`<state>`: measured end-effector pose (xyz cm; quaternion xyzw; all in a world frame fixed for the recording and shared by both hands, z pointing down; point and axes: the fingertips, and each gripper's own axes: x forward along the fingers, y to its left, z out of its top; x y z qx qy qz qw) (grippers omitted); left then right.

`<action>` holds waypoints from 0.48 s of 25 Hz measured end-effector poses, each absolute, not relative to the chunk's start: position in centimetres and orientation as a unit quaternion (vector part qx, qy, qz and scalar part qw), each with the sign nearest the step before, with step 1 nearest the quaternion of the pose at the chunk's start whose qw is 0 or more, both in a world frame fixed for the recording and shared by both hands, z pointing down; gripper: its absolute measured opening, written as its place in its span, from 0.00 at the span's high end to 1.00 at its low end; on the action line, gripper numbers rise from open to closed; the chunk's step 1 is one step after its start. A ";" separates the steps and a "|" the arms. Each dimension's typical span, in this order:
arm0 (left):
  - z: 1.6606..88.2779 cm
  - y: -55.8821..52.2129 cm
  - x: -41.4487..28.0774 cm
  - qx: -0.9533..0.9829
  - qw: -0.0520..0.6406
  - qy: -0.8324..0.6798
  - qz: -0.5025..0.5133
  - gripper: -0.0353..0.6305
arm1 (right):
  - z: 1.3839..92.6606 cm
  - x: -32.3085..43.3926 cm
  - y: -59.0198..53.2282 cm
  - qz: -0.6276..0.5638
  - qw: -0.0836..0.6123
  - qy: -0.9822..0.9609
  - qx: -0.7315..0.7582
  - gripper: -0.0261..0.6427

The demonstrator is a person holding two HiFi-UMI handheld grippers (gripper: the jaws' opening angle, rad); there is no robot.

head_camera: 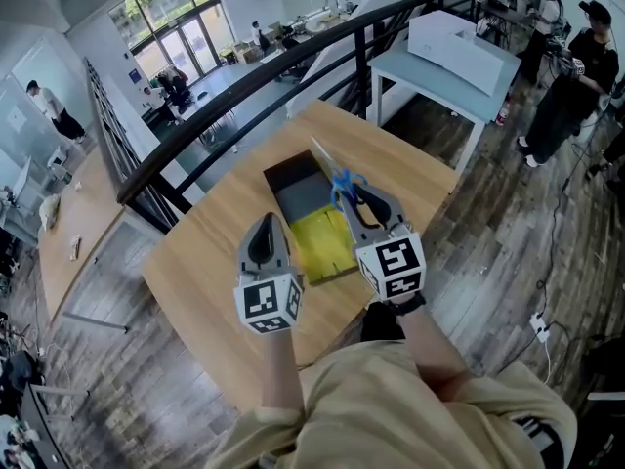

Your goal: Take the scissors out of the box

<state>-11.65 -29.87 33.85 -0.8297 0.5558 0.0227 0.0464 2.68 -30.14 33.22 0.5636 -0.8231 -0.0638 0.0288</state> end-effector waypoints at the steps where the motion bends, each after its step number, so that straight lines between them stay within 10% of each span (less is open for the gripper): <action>1: 33.9 -30.2 -11.6 -0.830 0.047 0.556 0.021 0.93 | 33.1 2.6 -30.4 -0.065 0.029 -0.823 0.563 0.83; 12: 34.3 -32.7 -10.8 -0.829 0.048 0.557 0.010 0.93 | 34.2 3.5 -33.6 -0.057 0.042 -0.822 0.564 0.83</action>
